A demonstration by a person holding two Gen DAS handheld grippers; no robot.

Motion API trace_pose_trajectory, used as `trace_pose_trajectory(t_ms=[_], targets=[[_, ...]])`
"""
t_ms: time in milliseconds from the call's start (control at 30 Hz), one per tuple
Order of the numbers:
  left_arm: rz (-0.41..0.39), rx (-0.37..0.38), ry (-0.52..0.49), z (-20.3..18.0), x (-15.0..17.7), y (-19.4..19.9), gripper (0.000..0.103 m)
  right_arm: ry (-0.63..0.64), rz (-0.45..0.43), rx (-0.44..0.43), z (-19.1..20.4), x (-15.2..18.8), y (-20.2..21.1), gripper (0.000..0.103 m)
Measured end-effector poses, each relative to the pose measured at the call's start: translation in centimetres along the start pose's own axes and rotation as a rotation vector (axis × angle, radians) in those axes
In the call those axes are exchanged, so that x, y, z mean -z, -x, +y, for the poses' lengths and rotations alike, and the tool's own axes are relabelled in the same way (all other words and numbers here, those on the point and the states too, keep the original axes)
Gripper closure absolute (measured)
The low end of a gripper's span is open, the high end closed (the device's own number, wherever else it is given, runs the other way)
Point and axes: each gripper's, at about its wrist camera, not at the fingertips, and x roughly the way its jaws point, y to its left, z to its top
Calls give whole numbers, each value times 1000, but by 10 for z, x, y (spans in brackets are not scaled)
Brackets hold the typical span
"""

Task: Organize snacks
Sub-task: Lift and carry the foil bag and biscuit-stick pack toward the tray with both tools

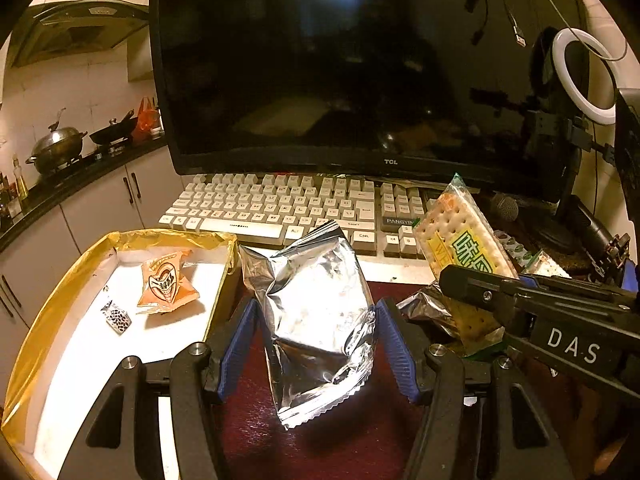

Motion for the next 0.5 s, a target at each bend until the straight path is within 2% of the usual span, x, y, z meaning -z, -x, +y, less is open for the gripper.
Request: trace_pose_trajectory(t_ms=[500], targets=[[-7, -6, -7, -2, 0, 1, 38, 6, -14, -7, 5, 0, 5, 85]])
